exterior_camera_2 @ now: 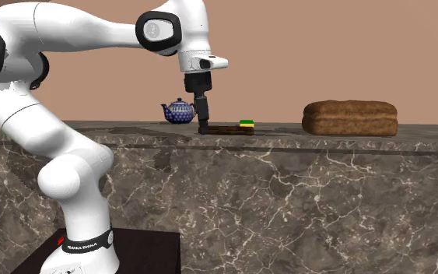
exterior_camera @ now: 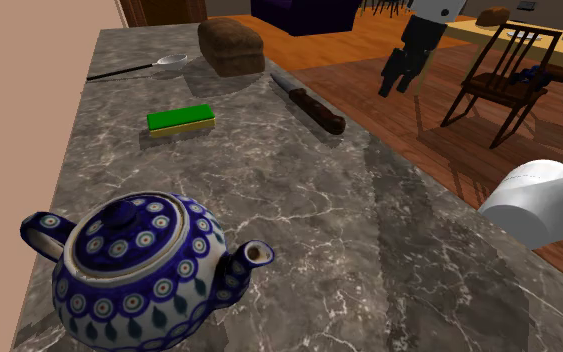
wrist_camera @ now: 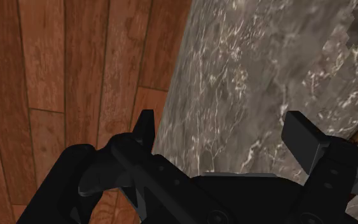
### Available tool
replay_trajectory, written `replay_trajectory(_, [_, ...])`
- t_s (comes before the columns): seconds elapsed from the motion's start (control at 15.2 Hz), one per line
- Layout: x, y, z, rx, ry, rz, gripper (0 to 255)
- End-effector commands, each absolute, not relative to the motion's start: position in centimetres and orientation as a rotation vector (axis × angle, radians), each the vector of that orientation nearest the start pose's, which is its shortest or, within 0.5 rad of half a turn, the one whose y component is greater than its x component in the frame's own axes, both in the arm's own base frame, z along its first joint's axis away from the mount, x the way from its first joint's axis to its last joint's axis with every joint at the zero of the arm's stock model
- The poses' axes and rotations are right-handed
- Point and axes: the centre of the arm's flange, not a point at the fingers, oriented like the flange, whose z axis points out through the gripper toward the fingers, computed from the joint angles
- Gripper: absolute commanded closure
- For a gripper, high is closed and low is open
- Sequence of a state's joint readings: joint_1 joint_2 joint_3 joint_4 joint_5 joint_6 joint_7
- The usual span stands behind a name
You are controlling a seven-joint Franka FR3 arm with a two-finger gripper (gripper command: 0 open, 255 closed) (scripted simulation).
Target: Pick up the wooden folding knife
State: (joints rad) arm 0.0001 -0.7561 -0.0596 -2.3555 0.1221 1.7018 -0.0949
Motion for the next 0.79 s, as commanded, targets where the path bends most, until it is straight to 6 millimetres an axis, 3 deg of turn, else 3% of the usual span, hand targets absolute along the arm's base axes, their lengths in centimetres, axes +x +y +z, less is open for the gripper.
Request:
replay_trajectory(0.0, [32.8, -1.3, 59.4, -2.981, -0.059, -0.168, 0])
replay_trajectory(0.73, [43.8, 11.1, 61.8, -3.114, 0.135, -0.058, 0])
